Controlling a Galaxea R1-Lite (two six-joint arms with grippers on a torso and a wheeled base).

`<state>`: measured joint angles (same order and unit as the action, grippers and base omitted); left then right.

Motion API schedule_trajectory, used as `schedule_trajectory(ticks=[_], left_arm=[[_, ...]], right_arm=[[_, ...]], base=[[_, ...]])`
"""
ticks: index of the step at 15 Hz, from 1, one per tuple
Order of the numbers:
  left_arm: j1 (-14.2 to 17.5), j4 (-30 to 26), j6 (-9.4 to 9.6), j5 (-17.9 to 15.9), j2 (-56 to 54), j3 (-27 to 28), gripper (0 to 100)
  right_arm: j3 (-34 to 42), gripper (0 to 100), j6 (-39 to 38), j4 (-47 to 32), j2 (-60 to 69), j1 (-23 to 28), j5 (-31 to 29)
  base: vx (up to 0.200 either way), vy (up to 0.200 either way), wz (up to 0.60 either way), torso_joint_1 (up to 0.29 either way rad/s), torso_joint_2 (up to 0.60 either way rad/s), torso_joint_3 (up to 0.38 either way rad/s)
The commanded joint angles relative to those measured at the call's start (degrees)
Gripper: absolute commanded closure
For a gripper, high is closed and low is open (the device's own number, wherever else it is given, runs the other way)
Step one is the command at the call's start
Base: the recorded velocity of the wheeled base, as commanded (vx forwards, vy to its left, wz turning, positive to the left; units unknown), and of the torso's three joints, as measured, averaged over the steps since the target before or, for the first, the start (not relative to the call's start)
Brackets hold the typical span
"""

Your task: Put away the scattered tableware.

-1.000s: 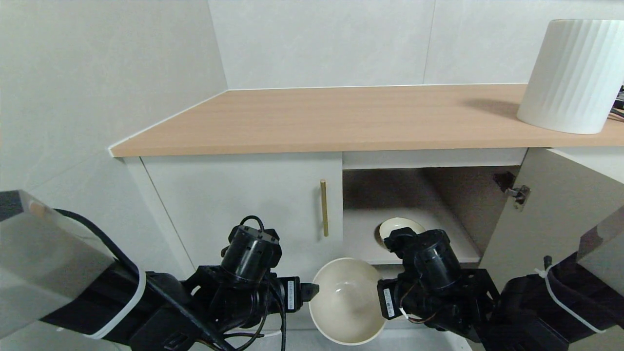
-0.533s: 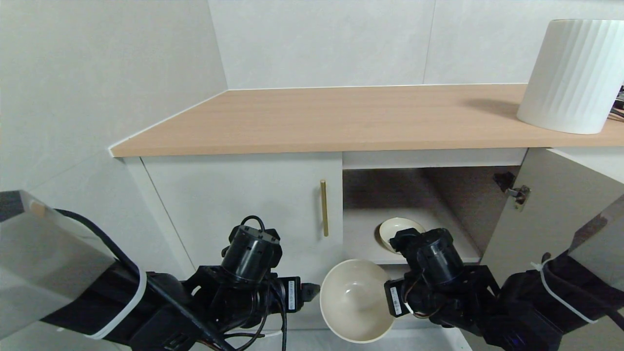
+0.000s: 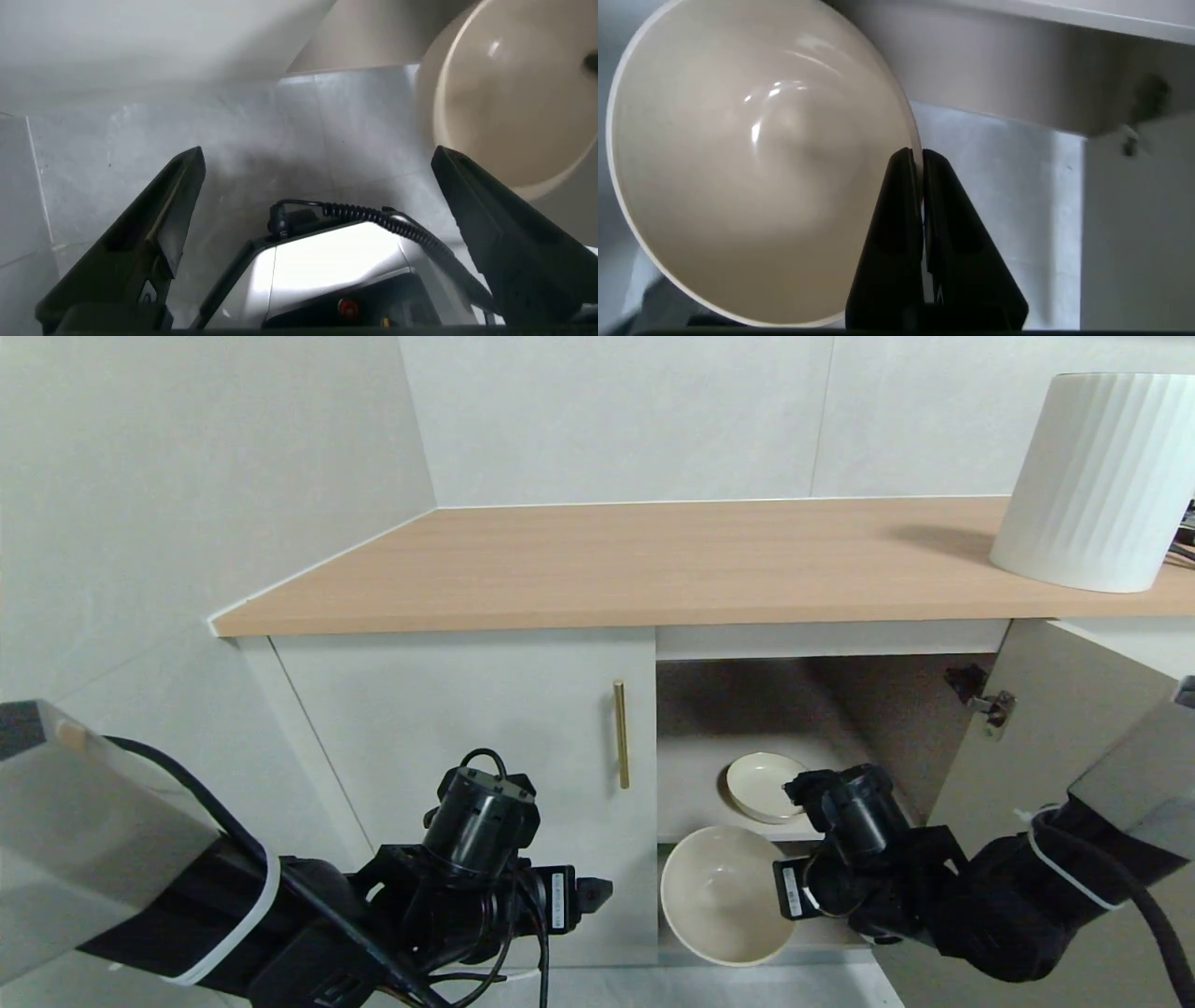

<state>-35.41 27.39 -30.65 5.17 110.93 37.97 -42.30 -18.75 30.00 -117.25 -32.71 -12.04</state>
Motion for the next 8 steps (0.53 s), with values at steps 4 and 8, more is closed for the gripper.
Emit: schedule_trajectory(ticks=[4, 8], left_arm=[[-0.01, -0.15, -0.03, 0.1, -0.63, -0.09, 0], [-0.01, -0.06, 0.06, 1.69, -0.63, -0.09, 0]], right_arm=[[-8.76, 100, -12.36, -3.19, -3.6, 6.87, 0.18], [-13.95, 100, -20.19, -4.16, -5.62, 9.06, 0.27]], base=[[0.0, 0.0, 0.0, 0.0, 0.0, 0.0], [0.0, 0.0, 0.0, 0.0, 0.0, 0.0]])
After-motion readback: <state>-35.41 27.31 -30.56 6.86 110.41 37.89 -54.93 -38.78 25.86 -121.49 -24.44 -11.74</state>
